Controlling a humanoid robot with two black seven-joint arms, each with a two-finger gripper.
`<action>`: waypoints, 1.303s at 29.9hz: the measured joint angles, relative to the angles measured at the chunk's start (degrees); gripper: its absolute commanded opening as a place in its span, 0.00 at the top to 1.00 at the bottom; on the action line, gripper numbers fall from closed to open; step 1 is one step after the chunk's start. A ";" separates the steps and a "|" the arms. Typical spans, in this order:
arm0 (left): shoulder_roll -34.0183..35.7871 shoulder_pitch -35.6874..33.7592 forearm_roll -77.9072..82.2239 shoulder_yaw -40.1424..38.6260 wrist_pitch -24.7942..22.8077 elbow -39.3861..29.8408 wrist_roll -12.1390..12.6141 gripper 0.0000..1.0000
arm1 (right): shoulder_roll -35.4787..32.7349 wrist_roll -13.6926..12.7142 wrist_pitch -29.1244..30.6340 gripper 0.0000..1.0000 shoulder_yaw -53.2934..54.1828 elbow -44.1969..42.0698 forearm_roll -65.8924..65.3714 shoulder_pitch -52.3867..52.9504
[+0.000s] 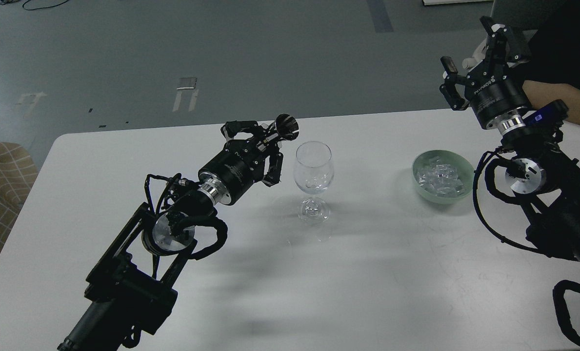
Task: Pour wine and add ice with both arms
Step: 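Bring the held jigger over the wine glass rim, then tilt the jigger with the left gripper to pour into the glass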
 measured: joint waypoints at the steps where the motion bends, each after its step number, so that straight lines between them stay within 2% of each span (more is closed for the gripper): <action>1: -0.04 -0.12 0.12 0.00 0.00 -0.01 0.06 1.00 | 0.00 0.00 0.00 0.00 0.00 0.00 0.00 0.00; 23: -0.05 -2.22 5.04 0.19 1.33 0.13 0.38 1.00 | -0.08 0.00 0.04 0.00 0.01 0.09 0.00 -0.06; 39: 0.52 -2.82 8.85 3.17 1.33 0.32 0.53 1.00 | -0.10 0.00 0.04 0.00 0.09 0.18 0.00 -0.18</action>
